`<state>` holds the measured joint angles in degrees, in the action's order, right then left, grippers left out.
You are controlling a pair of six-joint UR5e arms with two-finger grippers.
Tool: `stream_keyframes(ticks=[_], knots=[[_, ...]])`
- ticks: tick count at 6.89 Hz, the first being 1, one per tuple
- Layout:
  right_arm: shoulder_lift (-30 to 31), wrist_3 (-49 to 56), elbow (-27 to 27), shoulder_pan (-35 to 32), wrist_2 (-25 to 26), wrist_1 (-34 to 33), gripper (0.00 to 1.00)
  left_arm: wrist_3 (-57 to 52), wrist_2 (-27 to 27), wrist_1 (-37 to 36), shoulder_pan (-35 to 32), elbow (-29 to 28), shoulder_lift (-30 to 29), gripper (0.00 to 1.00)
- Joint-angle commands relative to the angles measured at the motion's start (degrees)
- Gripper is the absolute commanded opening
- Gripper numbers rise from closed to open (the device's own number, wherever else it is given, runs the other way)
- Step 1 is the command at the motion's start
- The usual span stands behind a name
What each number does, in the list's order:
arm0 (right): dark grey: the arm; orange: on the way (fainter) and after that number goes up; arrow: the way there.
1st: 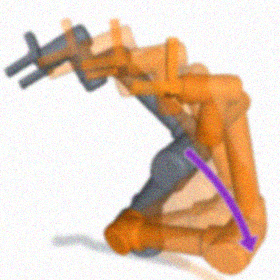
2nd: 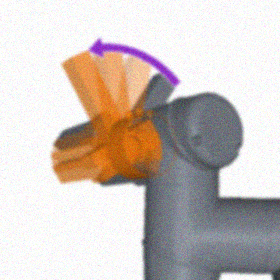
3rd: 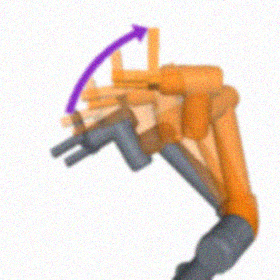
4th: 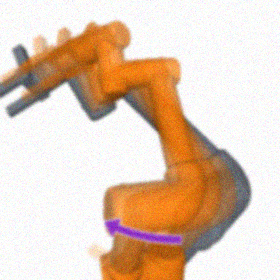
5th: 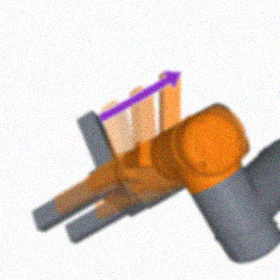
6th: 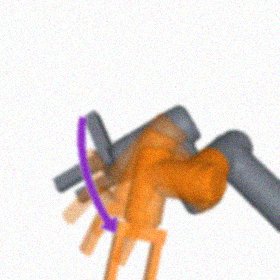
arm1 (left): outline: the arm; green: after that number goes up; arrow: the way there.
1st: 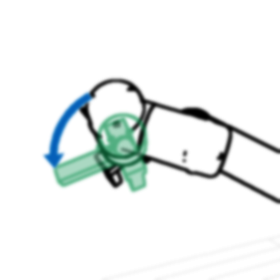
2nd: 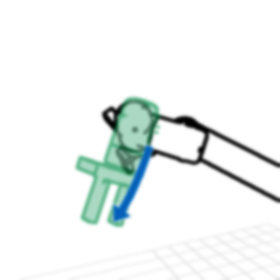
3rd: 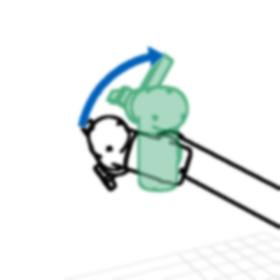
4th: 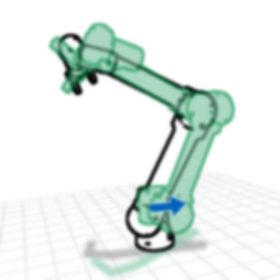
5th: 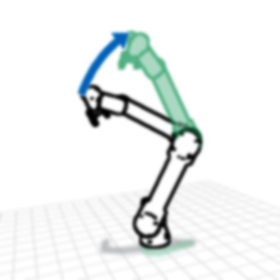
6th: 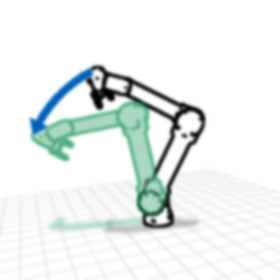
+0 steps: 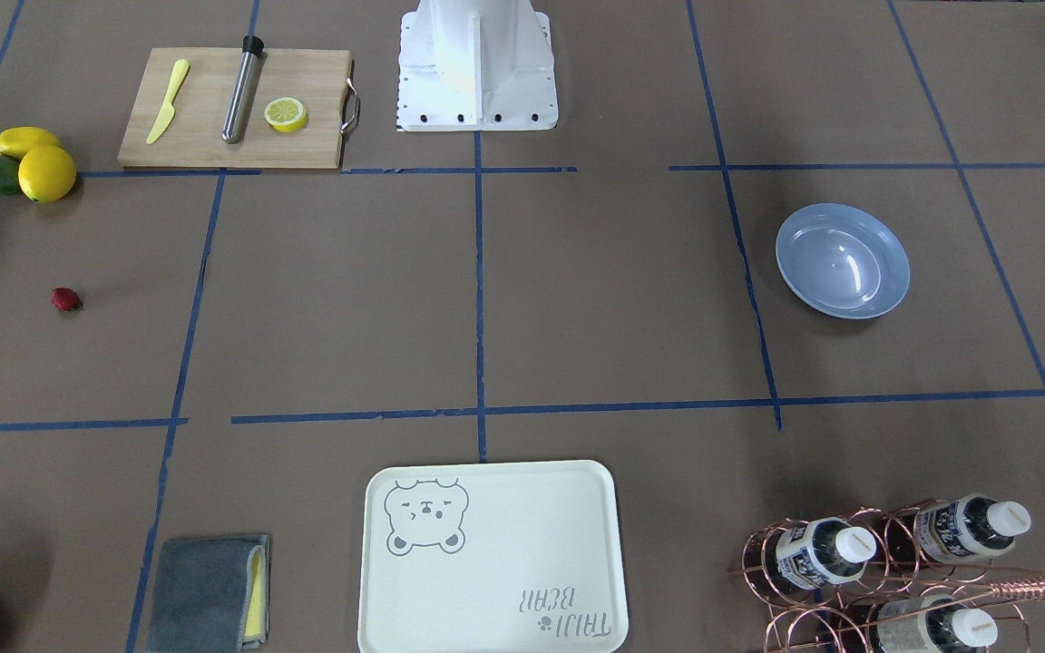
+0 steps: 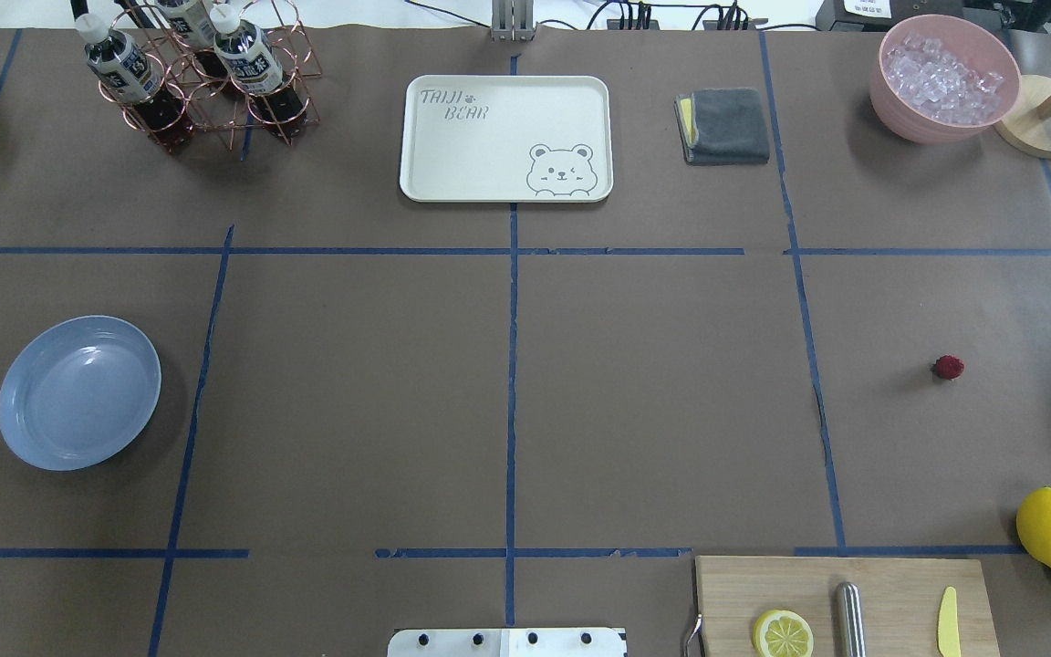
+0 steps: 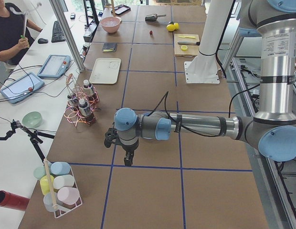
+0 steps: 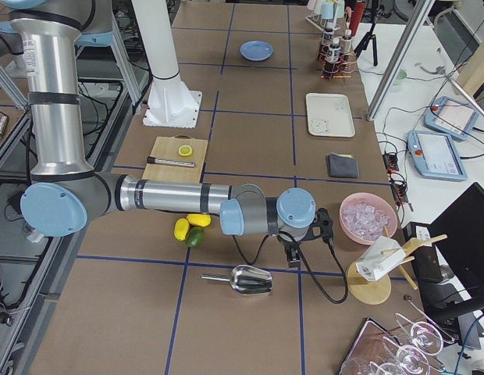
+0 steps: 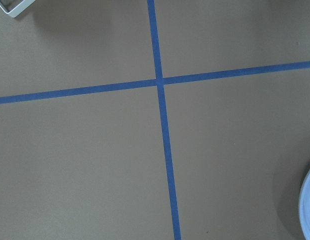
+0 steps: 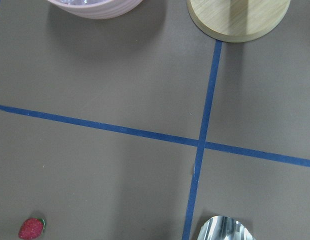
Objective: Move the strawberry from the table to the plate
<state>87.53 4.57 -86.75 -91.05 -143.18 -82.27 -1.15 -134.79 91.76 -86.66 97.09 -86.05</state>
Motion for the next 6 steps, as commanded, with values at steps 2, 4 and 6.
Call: stream_keyframes(ticks=[2, 4, 6], knots=[[-0.5, -0.1, -0.1, 0.0, 0.0, -0.4, 1.00, 0.3, 0.3, 0.1, 0.1, 0.6, -1.0, 1.00], [-1.7, -11.6, -0.8, 1.3, 0.2, 0.2, 1.00, 6.5, 0.3, 5.9, 0.8, 1.3, -1.8, 1.00], [-2.6, -12.0, -0.7, 3.6, 0.3, 0.3, 1.00, 20.1, 0.1, 14.4, 6.8, 1.4, -0.5, 1.00]])
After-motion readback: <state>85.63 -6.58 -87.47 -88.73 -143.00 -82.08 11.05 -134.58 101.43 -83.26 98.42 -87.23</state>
